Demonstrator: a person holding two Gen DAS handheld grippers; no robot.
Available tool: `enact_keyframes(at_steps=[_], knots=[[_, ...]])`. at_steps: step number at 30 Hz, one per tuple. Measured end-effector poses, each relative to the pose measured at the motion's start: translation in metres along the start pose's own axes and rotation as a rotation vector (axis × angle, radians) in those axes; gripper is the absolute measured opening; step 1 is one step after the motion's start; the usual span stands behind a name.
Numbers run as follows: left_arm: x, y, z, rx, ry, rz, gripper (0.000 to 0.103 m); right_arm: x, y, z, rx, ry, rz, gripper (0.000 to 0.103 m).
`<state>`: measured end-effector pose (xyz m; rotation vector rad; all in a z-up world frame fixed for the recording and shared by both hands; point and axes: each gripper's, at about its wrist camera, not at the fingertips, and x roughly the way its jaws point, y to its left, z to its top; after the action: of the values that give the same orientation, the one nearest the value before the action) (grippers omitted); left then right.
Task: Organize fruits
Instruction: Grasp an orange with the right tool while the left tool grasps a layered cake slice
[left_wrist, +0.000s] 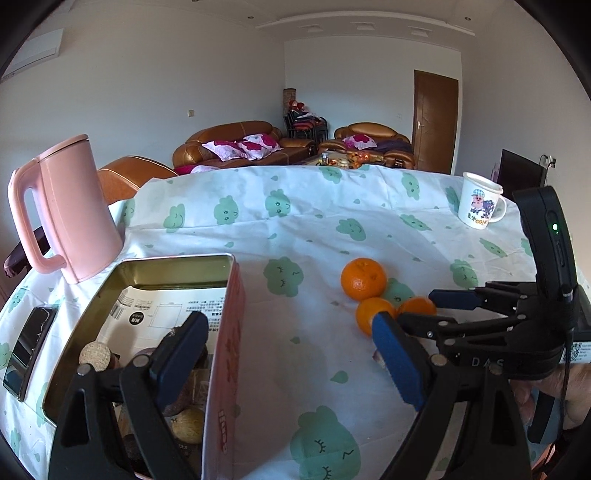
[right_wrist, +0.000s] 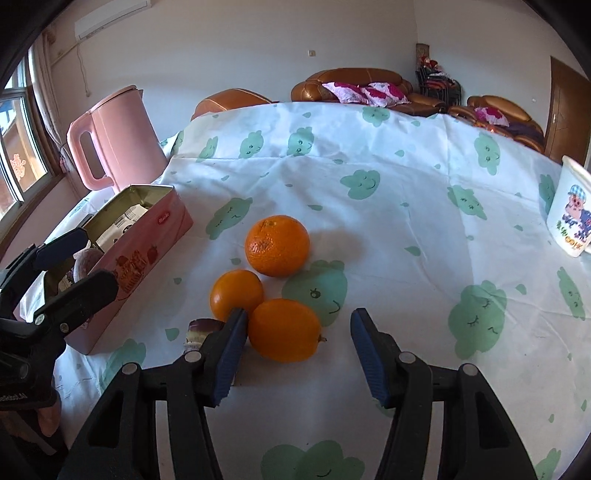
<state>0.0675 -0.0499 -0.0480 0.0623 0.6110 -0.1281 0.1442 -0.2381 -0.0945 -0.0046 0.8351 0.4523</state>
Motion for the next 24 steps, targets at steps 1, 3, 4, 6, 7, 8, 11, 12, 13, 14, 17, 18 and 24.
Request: enact_keyframes(at_steps=[1, 3, 4, 6, 7, 8, 11, 12, 13, 14, 17, 18, 24], knots=[[0.000, -0.002, 0.000, 0.006, 0.001, 0.001, 0.092, -0.002, 0.002, -0.001, -0.009, -0.003, 0.008, 0.045], [0.002, -0.005, -0.001, 0.013, 0.006, -0.005, 0.092, -0.005, 0.005, -0.004, -0.026, -0.005, -0.007, 0.043], [0.003, -0.007, -0.002, 0.015, 0.009, -0.007, 0.092, -0.009, 0.006, -0.005, -0.026, -0.015, -0.014, 0.043], [0.003, -0.011, -0.003, 0.024, 0.014, -0.018, 0.092, -0.019, 0.003, -0.008, -0.015, -0.050, -0.043, 0.043], [0.004, -0.014, -0.003, 0.028, 0.016, -0.026, 0.092, -0.023, 0.000, -0.010, -0.005, -0.064, -0.063, 0.043], [0.004, -0.016, -0.004, 0.034, 0.020, -0.033, 0.091, -0.028, -0.004, -0.012, 0.011, -0.080, -0.074, 0.043], [0.008, -0.027, -0.006, 0.053, 0.041, -0.061, 0.083, -0.038, -0.013, -0.015, 0.038, -0.109, -0.114, 0.043], [0.011, -0.032, -0.006, 0.062, 0.050, -0.072, 0.080, -0.040, -0.015, -0.016, 0.048, -0.120, -0.113, 0.043], [0.014, -0.037, -0.006, 0.071, 0.060, -0.081, 0.078, -0.041, -0.017, -0.016, 0.055, -0.125, -0.118, 0.043], [0.017, -0.042, -0.006, 0.079, 0.070, -0.085, 0.077, -0.042, -0.018, -0.016, 0.061, -0.133, -0.123, 0.043], [0.027, -0.052, -0.007, 0.098, 0.112, -0.114, 0.065, -0.045, -0.018, -0.015, 0.063, -0.150, -0.134, 0.043], [0.030, -0.053, -0.006, 0.092, 0.125, -0.125, 0.062, -0.045, -0.018, -0.015, 0.064, -0.152, -0.135, 0.043], [0.042, -0.053, -0.006, 0.052, 0.185, -0.219, 0.045, -0.043, -0.021, -0.016, 0.074, -0.145, -0.128, 0.043]])
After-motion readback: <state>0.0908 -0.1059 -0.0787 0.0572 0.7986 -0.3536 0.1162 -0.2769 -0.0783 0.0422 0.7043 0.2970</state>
